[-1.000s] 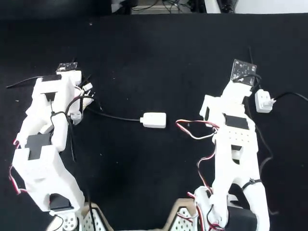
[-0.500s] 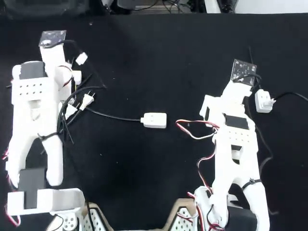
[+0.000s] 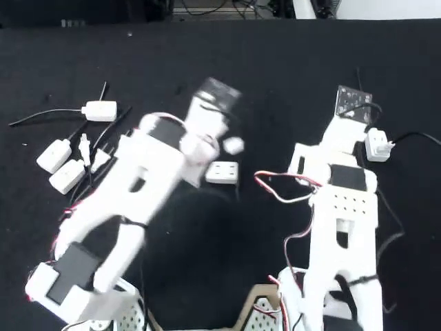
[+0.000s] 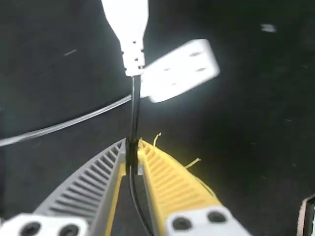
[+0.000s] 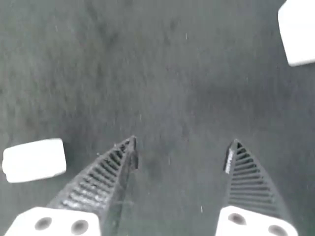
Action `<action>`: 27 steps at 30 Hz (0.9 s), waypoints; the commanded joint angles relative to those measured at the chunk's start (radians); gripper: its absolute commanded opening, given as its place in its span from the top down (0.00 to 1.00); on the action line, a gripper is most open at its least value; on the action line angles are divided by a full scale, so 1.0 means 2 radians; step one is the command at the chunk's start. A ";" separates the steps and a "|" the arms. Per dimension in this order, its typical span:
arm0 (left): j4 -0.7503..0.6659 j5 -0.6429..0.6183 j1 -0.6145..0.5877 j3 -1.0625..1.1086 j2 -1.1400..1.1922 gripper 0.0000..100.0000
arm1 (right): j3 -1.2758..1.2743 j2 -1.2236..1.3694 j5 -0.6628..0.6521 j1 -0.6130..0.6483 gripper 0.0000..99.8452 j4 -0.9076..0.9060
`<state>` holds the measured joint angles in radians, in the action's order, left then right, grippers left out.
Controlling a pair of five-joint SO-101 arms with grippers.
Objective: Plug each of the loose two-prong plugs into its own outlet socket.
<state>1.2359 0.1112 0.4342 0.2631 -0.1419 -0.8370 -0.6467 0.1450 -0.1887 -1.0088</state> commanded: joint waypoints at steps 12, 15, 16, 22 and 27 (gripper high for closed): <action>-0.051 0.000 0.079 0.091 -0.028 0.77 | -0.066 -0.061 -0.002 -0.081 0.73 0.025; -0.013 0.001 0.016 0.079 -0.028 0.81 | -0.106 -0.061 -0.001 -0.071 0.73 0.081; -0.007 0.001 -0.009 0.080 -0.028 0.82 | -0.117 -0.061 -0.001 -0.058 0.73 0.094; -0.021 -0.020 -0.120 0.109 -0.026 0.84 | -0.149 -0.060 0.003 0.085 0.73 0.107; -0.110 -0.123 -0.154 0.157 -0.022 0.84 | -0.146 -0.060 0.016 0.163 0.73 0.108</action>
<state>1.1439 0.0207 0.1718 0.5224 -0.1557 -1.1439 -0.7373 0.1450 0.0292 -0.8186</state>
